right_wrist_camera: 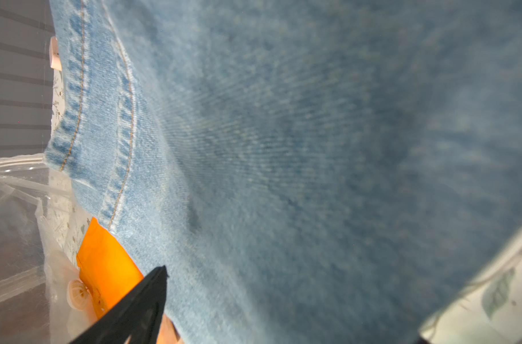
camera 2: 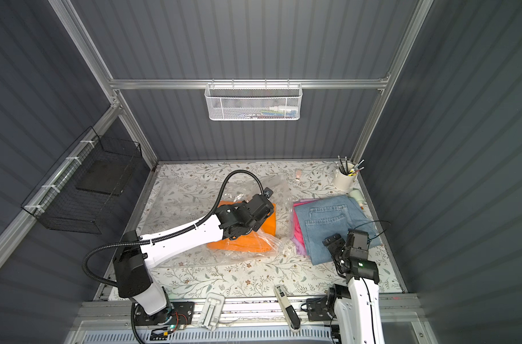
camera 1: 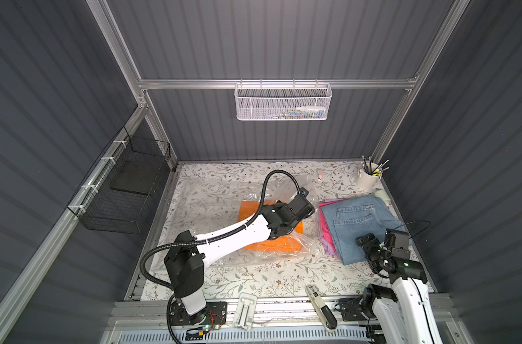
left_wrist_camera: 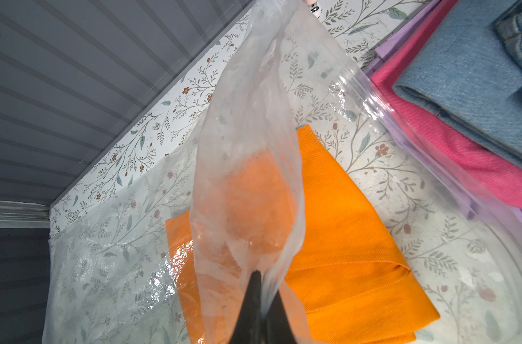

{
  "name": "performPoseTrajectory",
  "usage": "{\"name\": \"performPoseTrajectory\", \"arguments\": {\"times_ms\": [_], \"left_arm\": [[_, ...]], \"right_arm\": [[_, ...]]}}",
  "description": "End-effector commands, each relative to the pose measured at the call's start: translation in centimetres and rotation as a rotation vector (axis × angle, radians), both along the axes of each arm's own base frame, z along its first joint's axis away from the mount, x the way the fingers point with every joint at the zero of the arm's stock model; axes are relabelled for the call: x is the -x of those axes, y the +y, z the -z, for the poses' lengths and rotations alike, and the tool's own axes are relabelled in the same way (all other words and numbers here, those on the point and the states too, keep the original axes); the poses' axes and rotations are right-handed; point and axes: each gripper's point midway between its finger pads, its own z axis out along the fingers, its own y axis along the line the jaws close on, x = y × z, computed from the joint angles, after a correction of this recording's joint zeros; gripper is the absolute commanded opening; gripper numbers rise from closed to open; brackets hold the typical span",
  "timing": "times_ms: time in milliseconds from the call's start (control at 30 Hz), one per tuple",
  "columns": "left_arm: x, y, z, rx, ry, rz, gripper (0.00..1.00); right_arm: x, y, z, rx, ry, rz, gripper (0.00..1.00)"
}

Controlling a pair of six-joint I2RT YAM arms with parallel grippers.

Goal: Take the trousers out of the vacuum bag
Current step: Place the trousers at the center of the board.

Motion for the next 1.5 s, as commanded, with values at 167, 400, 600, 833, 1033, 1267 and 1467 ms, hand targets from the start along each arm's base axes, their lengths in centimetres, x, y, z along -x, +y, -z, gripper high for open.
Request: {"name": "performPoseTrajectory", "arguments": {"times_ms": [167, 400, 600, 833, 1033, 1267, 1467], "left_arm": [[-0.5, 0.1, 0.5, -0.019, 0.008, 0.01, 0.0], [-0.6, 0.1, 0.5, -0.016, 0.008, 0.005, 0.0], [-0.6, 0.0, 0.4, -0.015, 0.009, 0.007, 0.0], [-0.6, -0.1, 0.1, -0.014, 0.004, 0.013, 0.0], [-0.6, 0.1, -0.3, -0.011, -0.002, 0.009, 0.0], [-0.6, 0.1, -0.5, -0.004, -0.001, 0.008, 0.0], [-0.5, 0.1, -0.3, -0.013, -0.001, 0.016, 0.0]], "right_arm": [[1.0, 0.3, -3.3, -0.031, 0.002, 0.036, 0.99], [0.7, 0.0, -6.4, -0.001, -0.053, 0.038, 0.99], [0.1, 0.1, -8.3, 0.0, -0.104, 0.027, 0.99], [-3.2, 1.1, -8.4, -0.019, -0.199, -0.091, 0.9], [-4.5, 1.5, -5.3, -0.048, -0.192, -0.122, 0.76], [-3.9, 2.5, 0.3, -0.123, -0.1, -0.138, 0.74], [-5.1, 3.3, -2.3, -0.118, -0.223, -0.221, 0.74]]}}
